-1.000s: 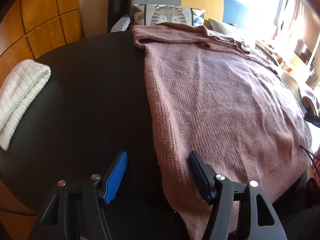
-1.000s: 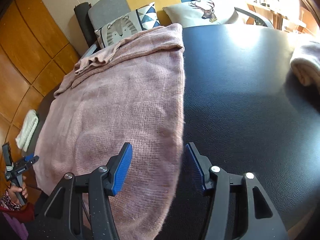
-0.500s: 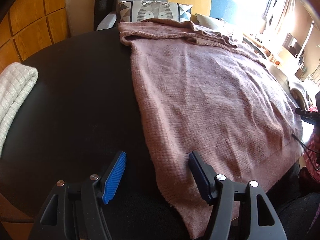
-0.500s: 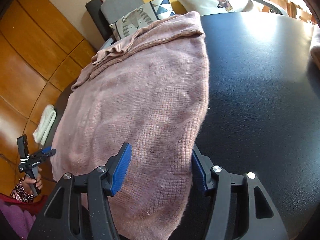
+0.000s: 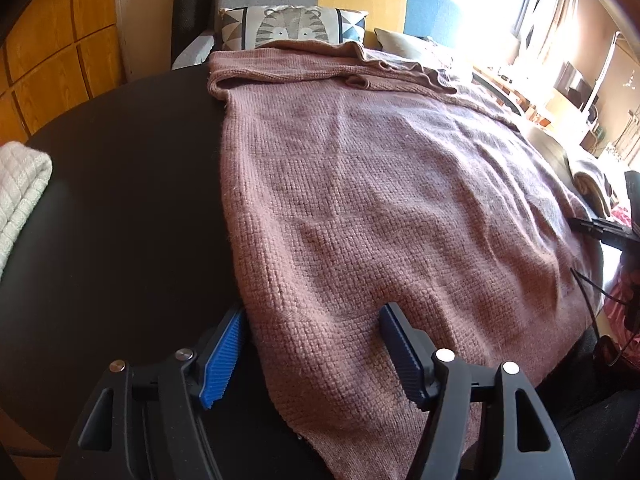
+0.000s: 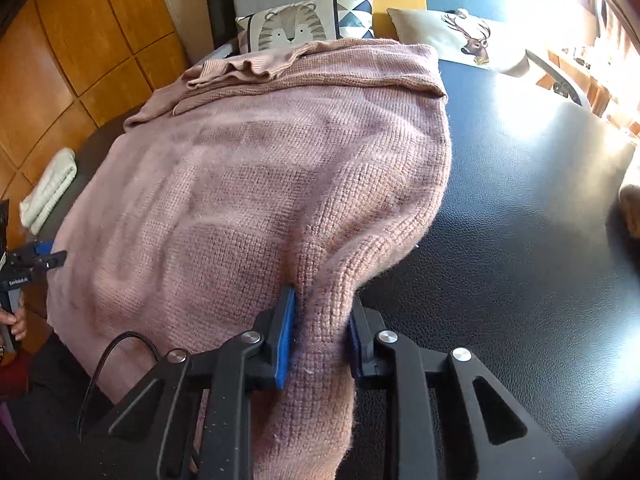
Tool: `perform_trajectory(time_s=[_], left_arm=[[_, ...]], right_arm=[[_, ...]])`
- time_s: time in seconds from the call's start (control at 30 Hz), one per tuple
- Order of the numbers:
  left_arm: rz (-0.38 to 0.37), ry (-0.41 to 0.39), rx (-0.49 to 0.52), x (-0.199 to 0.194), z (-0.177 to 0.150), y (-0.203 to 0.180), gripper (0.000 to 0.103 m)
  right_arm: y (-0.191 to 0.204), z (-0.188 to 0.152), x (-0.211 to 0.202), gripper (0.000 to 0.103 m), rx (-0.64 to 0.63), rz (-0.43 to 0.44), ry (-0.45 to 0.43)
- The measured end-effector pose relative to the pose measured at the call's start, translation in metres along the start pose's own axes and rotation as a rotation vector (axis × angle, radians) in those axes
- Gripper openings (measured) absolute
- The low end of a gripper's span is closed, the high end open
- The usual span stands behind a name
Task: Fold clothes
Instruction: 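Close both grippers on the sweater side edge, then lift the sweater side with both grippers and fold it over the body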
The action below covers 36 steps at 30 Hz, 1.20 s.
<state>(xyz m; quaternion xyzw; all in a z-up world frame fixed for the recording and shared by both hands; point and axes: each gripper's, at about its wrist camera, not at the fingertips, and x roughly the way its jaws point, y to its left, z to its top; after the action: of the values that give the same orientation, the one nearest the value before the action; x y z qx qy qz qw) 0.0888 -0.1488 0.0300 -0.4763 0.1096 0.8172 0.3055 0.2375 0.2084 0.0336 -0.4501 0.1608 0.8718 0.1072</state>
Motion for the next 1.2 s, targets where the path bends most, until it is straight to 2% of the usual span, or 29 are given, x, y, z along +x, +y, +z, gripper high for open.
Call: perform_trajectory(time_s=[0.1, 0.17, 0.23, 0.27, 0.37, 0.43, 0.57, 0.73, 0.87, 1.1, 1.2], left_arm=[[-0.04, 0.005, 0.01, 0.001, 0.004, -0.004, 0.051], [-0.1, 0.015, -0.003, 0.002, 0.006, -0.005, 0.025], [-0.161, 0.026, -0.022, 0.003, 0.008, -0.005, 0.013], [-0.187, 0.031, -0.034, 0.004, 0.009, -0.004, 0.01], [-0.221, 0.029, -0.043, 0.004, 0.008, -0.004, 0.009], [-0.245, 0.025, -0.064, 0.003, 0.006, 0.0, 0.008], [-0.305, 0.013, -0.154, 0.001, 0.002, 0.013, 0.007], [-0.383, -0.107, -0.212, -0.028, 0.0, 0.021, 0.006], [-0.423, -0.186, -0.207, -0.053, 0.005, 0.022, 0.006], [-0.483, -0.298, -0.177, -0.09, 0.013, 0.019, 0.006], [-0.518, -0.336, -0.185, -0.108, 0.011, 0.019, 0.006]], right_arm=[[-0.006, 0.0, -0.001, 0.023, 0.049, 0.037, -0.006], [-0.014, 0.0, -0.001, 0.023, 0.104, 0.083, -0.007], [-0.024, -0.001, -0.001, 0.024, 0.177, 0.155, -0.003], [-0.031, -0.002, 0.0, 0.026, 0.225, 0.206, 0.003], [-0.048, -0.007, 0.002, 0.026, 0.332, 0.321, 0.017], [-0.051, -0.008, 0.002, 0.02, 0.344, 0.337, 0.015], [-0.052, -0.007, 0.003, 0.018, 0.405, 0.395, 0.004], [-0.053, -0.004, -0.006, 0.018, 0.44, 0.453, -0.032], [-0.056, -0.005, -0.016, 0.018, 0.469, 0.534, -0.07], [-0.061, -0.004, -0.041, 0.018, 0.502, 0.626, -0.144], [-0.068, -0.005, -0.056, 0.011, 0.526, 0.675, -0.186]])
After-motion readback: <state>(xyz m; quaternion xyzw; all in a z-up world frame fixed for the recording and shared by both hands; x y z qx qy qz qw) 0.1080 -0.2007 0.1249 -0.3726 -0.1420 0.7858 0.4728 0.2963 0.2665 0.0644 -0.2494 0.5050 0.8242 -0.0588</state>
